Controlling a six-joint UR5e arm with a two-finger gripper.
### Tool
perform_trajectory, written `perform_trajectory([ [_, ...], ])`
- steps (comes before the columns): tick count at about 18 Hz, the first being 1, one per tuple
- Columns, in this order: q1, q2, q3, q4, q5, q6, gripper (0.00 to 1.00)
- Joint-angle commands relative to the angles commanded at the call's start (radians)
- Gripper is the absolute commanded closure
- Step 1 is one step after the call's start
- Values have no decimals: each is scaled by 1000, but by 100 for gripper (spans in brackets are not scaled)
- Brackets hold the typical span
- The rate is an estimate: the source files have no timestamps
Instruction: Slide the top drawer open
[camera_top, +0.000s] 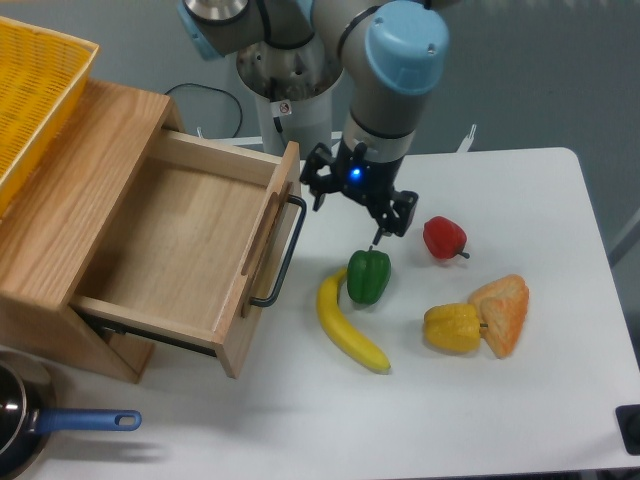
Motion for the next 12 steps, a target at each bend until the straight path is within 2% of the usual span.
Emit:
perform_trajectory([
  [3, 5, -3, 8, 9, 18, 113, 0],
  [7, -5, -23, 2, 23, 121, 235, 0],
  [9, -6, -32, -3, 46, 126, 249, 0],
  [12, -5, -46, -3, 51, 126, 249, 0],
])
